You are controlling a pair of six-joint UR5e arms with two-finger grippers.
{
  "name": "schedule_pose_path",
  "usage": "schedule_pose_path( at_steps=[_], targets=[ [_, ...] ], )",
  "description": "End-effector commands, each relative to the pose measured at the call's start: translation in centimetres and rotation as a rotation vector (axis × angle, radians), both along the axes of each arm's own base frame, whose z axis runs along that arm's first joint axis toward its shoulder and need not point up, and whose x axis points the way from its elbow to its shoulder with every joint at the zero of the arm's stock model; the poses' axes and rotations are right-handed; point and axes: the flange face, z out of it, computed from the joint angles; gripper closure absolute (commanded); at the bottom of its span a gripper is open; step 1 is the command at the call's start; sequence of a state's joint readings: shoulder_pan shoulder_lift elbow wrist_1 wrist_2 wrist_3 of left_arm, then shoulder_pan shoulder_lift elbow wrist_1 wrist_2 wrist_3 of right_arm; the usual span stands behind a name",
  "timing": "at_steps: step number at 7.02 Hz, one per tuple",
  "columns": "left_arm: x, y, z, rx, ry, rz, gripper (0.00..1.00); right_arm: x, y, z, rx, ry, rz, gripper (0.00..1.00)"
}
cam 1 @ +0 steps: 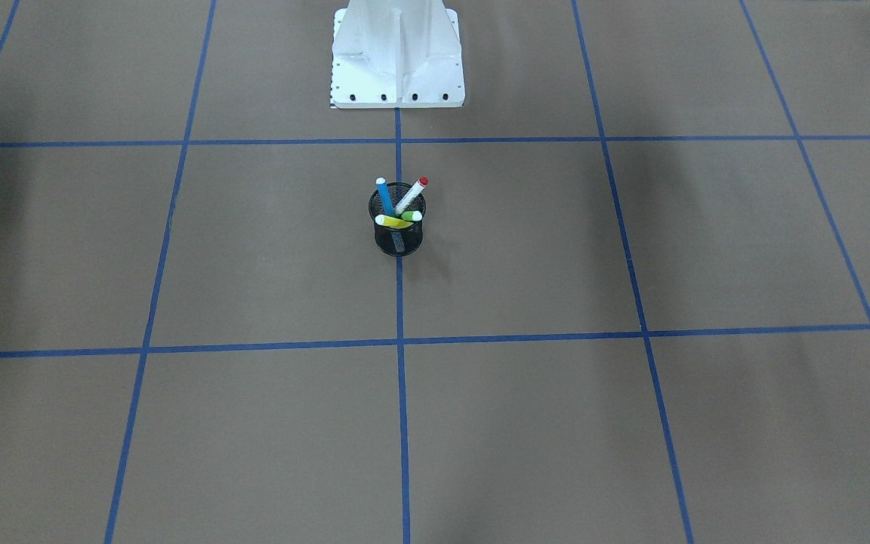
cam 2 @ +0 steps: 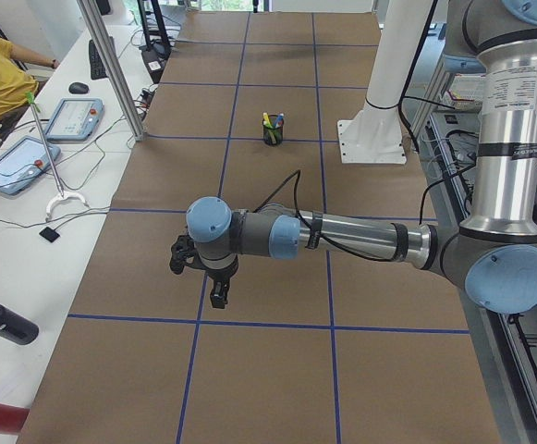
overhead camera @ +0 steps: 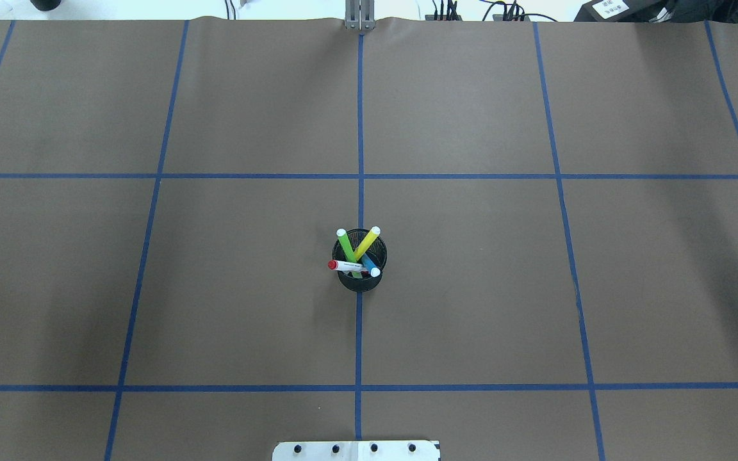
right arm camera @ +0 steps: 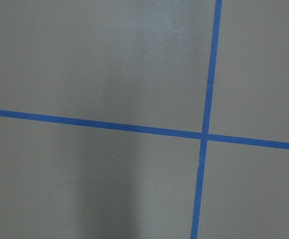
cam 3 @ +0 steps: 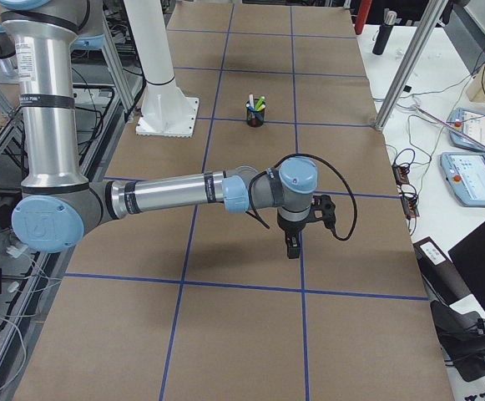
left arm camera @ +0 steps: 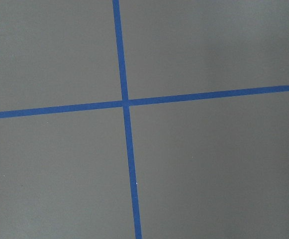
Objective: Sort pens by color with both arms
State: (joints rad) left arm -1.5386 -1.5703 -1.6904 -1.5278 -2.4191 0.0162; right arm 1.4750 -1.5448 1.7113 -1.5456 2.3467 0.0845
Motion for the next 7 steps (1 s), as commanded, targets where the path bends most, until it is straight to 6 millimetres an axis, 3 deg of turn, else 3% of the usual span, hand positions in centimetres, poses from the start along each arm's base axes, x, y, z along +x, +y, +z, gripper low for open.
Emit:
schedule_pose_path(
  at_steps=[1, 2, 4, 5, 7],
  targets=[
    [0.1, -0.4, -0.4, 0.007, -0.004, -0.001, 0.00, -0.1, -0.1, -0.1, 0.025, -0.003, 0.000, 0.00],
    [0.0, -0.5, -0.9, 0.026, -0.003, 0.004, 0.00, -0.1, -0.1, -0.1, 0.025, -0.003, 0.000, 0.00],
    [0.0, -0.5, -3.7, 0.090, -0.001, 0.004, 0.00, -0.2, -0.2, -0.6, 0.035, -0.006, -0.003, 0.00],
    [0.1, -0.8, -6.0, 0.137, 0.003, 0.003, 0.00, -0.5, -1.0, -1.6, 0.052, -0.007, -0.006, 0.00],
    [0.3, -2.7, -8.6, 0.192, 0.009, 0.001, 0.00, -2.6, -2.9, -4.1, 0.100, -0.014, -0.042, 0.00]
  ],
)
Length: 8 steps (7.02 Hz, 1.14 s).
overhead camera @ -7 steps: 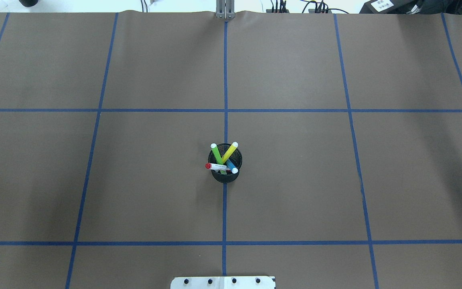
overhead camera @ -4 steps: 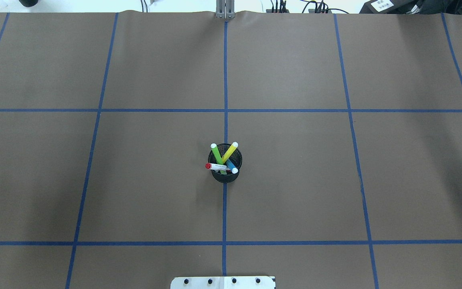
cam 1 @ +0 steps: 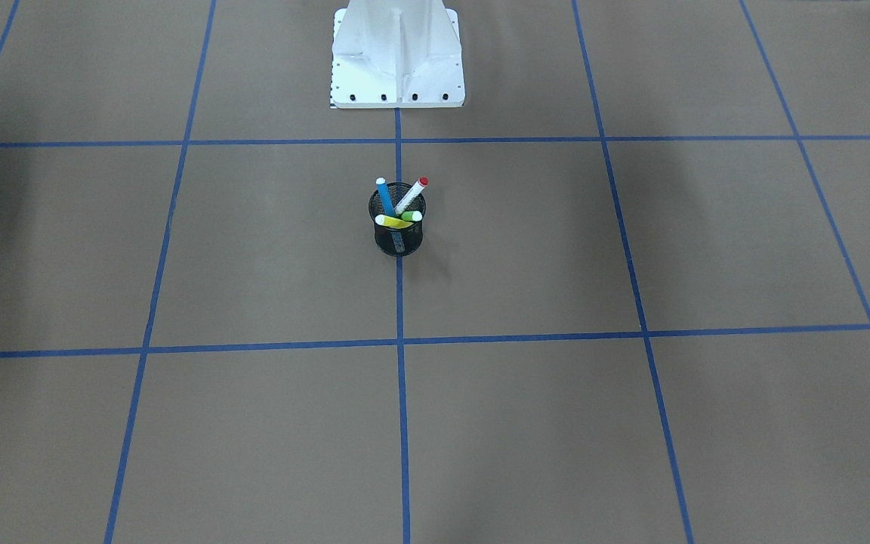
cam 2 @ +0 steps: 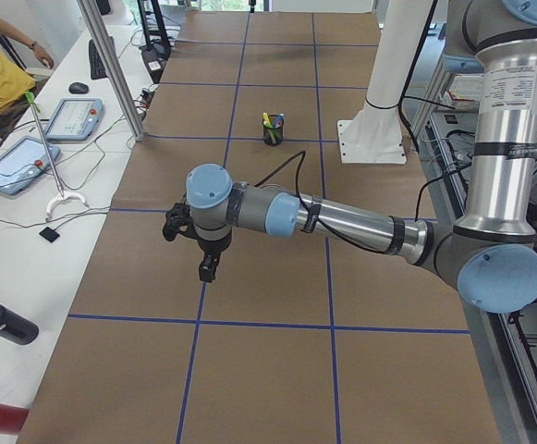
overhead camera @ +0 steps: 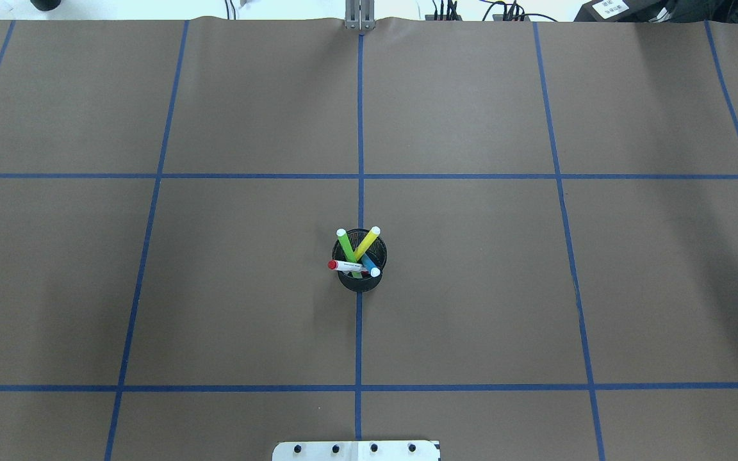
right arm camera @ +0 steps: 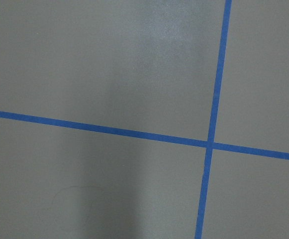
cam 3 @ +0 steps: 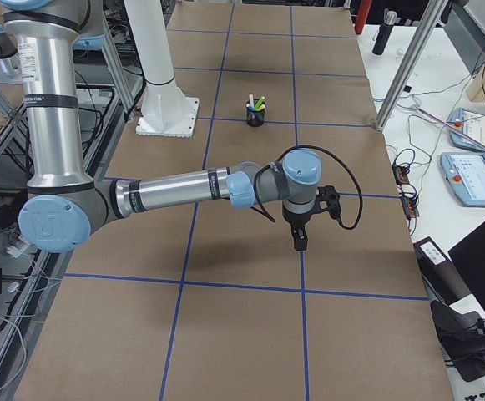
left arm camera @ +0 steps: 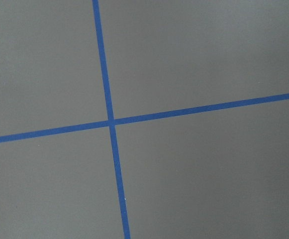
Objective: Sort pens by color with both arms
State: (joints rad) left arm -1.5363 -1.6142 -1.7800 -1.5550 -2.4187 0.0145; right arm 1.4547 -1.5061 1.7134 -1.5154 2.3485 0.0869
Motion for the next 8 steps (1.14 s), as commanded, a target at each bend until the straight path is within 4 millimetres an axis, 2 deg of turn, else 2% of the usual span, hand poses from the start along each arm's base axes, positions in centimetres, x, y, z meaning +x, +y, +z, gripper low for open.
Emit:
schedule_pose_path(
  at_steps=[1, 2, 3, 4, 5, 6, 8],
  targets=[
    [0.2, -1.1, -2.6, 0.063, 0.006, 0.003, 0.00, -2.8, -1.8, -3.0, 0.059, -0.008, -0.048, 0.00],
    [0.2, -1.3, -3.7, 0.127, 0.007, 0.007, 0.00, -4.7, -2.8, -5.2, 0.101, -0.023, -0.079, 0.00],
    [0.3, -1.2, -4.3, 0.212, 0.012, 0.003, 0.00, -7.4, -3.7, -7.8, 0.135, -0.061, -0.128, 0.00],
    [0.8, -1.7, -4.5, 0.230, 0.012, 0.012, 0.00, -10.7, -4.8, -11.0, 0.142, -0.087, -0.142, 0.00],
    [2.5, -2.4, -6.0, 0.252, 0.017, 0.042, 0.00, -14.7, -5.6, -15.5, 0.113, -0.127, -0.108, 0.00],
    [2.8, -3.3, -7.2, 0.237, 0.029, 0.016, 0.00, -18.5, -5.2, -19.0, 0.074, -0.160, -0.087, 0.00],
    [6.1, -4.8, -10.5, 0.149, 0.082, -0.046, 0.00, -23.3, -3.4, -25.4, -0.008, -0.232, -0.034, 0.00]
  ],
)
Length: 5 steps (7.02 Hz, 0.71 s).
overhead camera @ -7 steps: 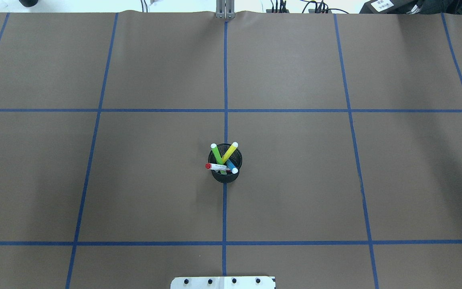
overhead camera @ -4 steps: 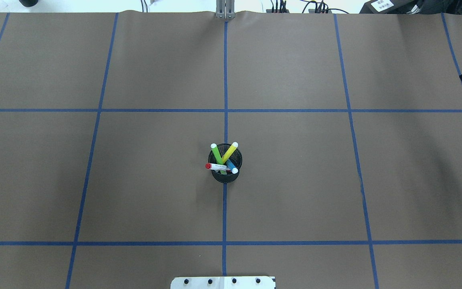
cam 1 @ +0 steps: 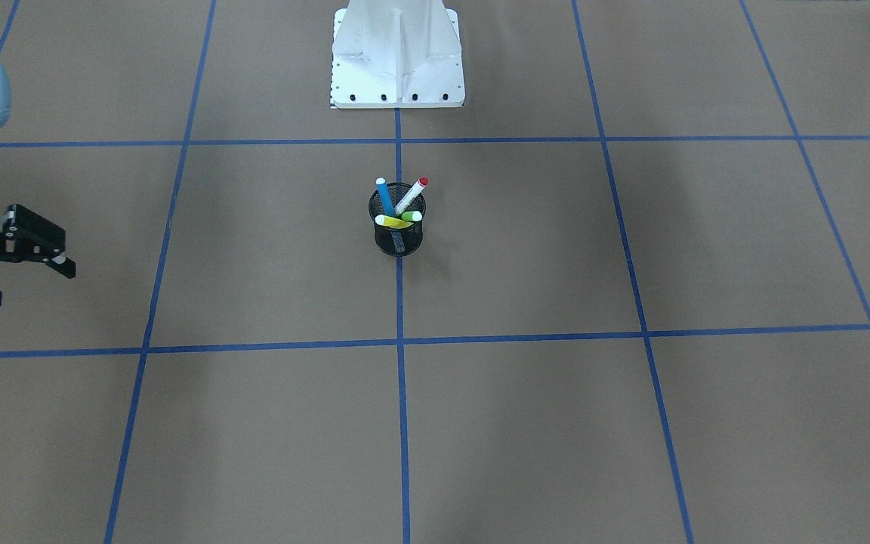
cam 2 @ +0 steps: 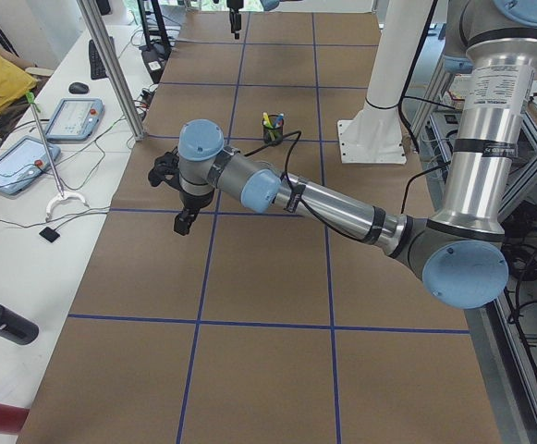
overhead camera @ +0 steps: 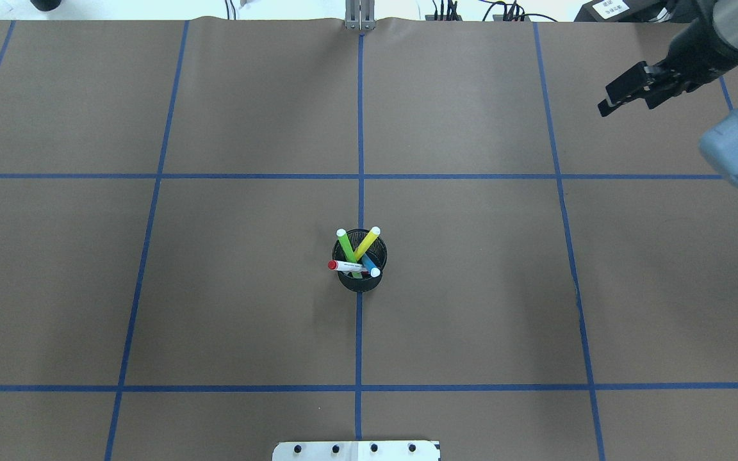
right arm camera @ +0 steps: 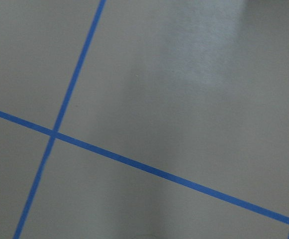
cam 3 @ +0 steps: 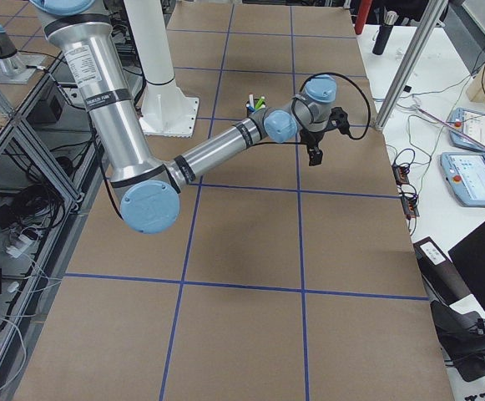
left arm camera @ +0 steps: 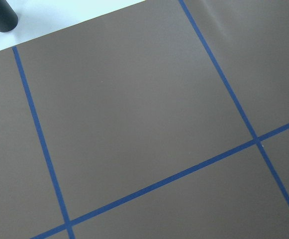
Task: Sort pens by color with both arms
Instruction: 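Move the right gripper over the black mesh pen cup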
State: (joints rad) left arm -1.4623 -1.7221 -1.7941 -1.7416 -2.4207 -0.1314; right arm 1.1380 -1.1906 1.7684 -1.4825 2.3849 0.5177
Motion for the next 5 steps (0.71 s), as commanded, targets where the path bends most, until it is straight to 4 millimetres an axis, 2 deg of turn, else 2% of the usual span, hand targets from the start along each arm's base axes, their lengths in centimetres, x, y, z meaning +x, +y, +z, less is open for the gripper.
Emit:
schedule_pose_path(
  at_steps=[1, 3, 4, 5],
  targets=[
    [3.7, -1.3, -3.2, -0.073, 0.050, -0.030, 0.00, -5.6, 2.1, -6.2, -0.111, -0.070, 0.035, 0.00],
    [8.1, -1.6, -5.6, -0.109, 0.081, -0.004, 0.00, -11.2, 3.8, -10.5, -0.213, -0.084, 0.096, 0.00],
    [10.0, -1.6, -6.4, -0.135, 0.092, 0.002, 0.00, -13.2, 5.9, -12.0, -0.282, -0.092, 0.154, 0.00],
    [11.3, -1.7, -7.1, -0.143, 0.100, 0.009, 0.00, -16.1, 8.7, -13.2, -0.283, -0.082, 0.219, 0.00]
  ],
)
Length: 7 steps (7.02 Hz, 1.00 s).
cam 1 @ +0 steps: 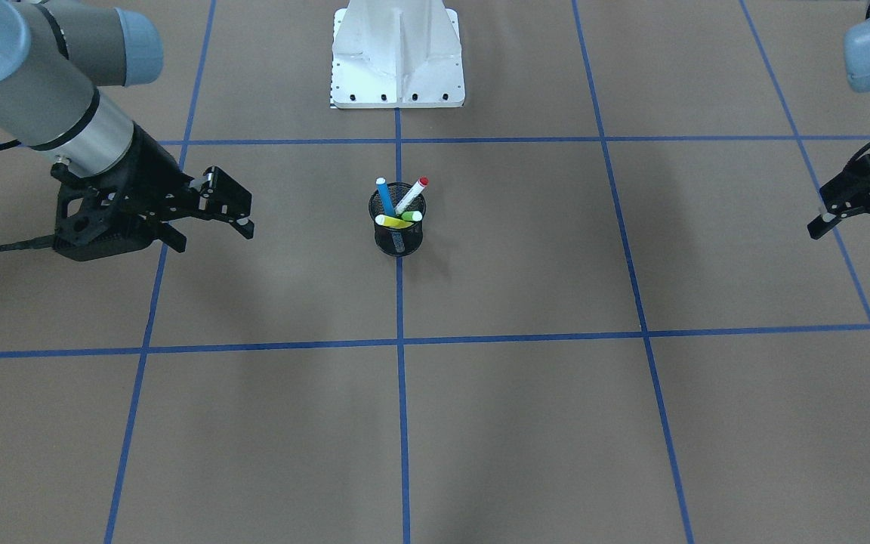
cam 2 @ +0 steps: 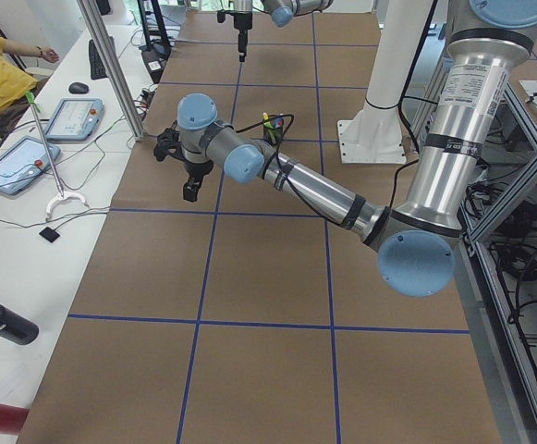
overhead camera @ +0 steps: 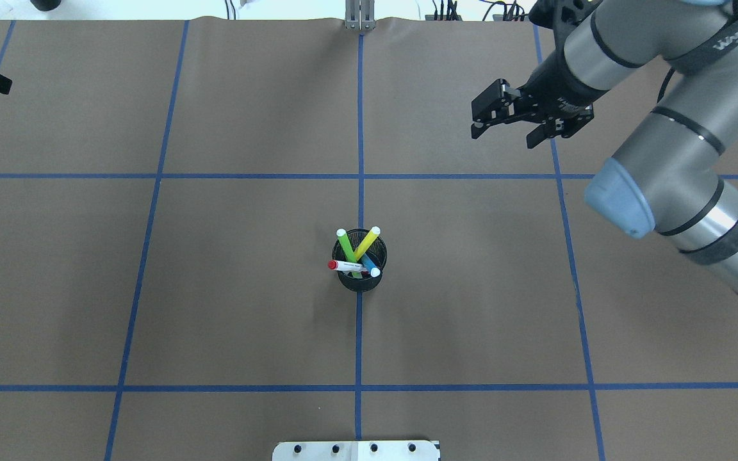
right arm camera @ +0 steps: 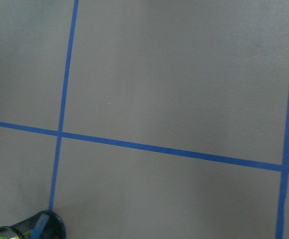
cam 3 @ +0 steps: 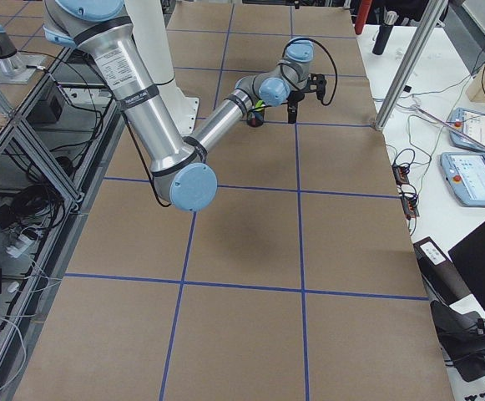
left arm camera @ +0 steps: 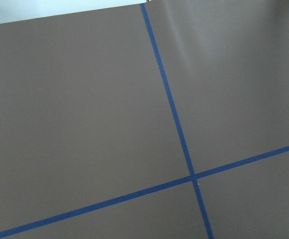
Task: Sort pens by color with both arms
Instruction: 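Move the right gripper over the black mesh pen cup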
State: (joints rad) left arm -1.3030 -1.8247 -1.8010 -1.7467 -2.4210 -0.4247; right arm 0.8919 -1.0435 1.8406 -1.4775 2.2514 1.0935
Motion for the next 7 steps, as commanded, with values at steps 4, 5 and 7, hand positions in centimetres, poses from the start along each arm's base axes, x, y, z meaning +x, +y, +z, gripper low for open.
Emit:
schedule_pose_path(
  at_steps=[4, 5, 7],
  targets=[
    [2.8, 0.1, -1.0, -0.020, 0.013, 0.023, 0.00, -14.4, 11.5, -3.5, -0.006, 0.164, 0.082, 0.03],
    [3.2, 0.2, -1.0, -0.019, 0.013, 0.031, 0.00, -15.8, 12.9, -3.8, -0.013, 0.184, 0.052, 0.10],
    [3.5, 0.3, -1.0, -0.007, 0.017, 0.036, 0.00, -17.9, 14.6, -5.1, -0.002, 0.173, 0.013, 0.26]
  ],
)
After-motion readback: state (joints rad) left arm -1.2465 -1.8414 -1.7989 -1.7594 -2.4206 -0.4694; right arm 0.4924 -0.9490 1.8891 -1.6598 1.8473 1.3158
